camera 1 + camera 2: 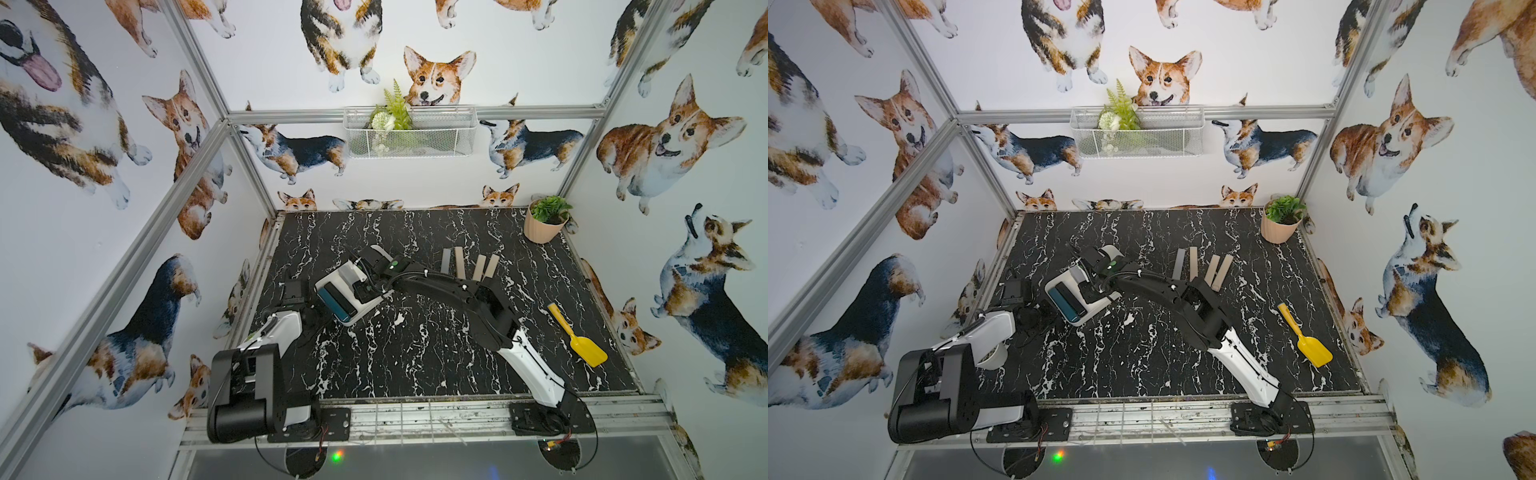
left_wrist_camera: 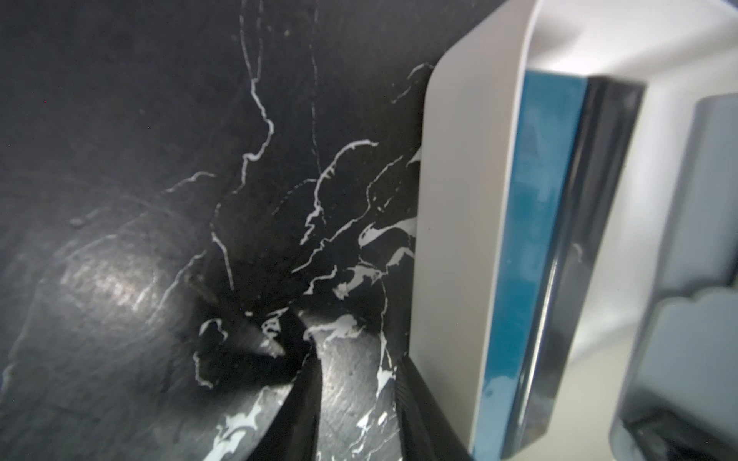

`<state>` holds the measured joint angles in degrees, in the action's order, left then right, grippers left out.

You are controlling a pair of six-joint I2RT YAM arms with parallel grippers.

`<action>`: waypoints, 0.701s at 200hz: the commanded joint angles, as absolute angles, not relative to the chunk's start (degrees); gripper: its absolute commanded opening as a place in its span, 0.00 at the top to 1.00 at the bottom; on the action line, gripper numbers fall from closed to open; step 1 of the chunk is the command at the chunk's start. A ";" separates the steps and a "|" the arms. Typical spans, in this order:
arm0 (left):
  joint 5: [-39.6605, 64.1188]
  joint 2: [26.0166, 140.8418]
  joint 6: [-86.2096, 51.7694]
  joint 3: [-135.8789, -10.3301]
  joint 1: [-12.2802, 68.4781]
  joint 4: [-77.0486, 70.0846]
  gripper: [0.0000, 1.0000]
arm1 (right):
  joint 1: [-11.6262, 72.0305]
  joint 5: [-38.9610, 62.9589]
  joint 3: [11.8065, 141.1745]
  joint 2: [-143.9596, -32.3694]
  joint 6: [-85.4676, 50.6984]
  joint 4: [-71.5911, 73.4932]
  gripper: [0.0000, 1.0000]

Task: Put the pruning pliers into the storage box
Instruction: Place the pruning pliers in the storage box.

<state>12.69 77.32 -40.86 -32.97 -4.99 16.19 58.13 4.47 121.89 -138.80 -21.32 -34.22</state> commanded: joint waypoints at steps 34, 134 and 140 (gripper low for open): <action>12.76 76.52 -40.96 -32.39 -5.01 16.26 0.65 | 58.70 4.73 122.85 -140.59 -21.10 -34.14 1.00; 12.94 76.79 -40.87 -32.78 -5.01 16.26 0.65 | 58.80 4.92 125.13 -143.47 -20.70 -34.54 1.00; 12.98 76.86 -40.87 -32.78 -5.01 16.16 0.65 | 58.78 5.04 125.20 -143.66 -20.74 -34.40 1.00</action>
<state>12.73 76.71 -40.86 -32.47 -4.99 16.19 58.76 4.49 124.42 -142.93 -21.10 -34.54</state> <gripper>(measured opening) 0.347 0.304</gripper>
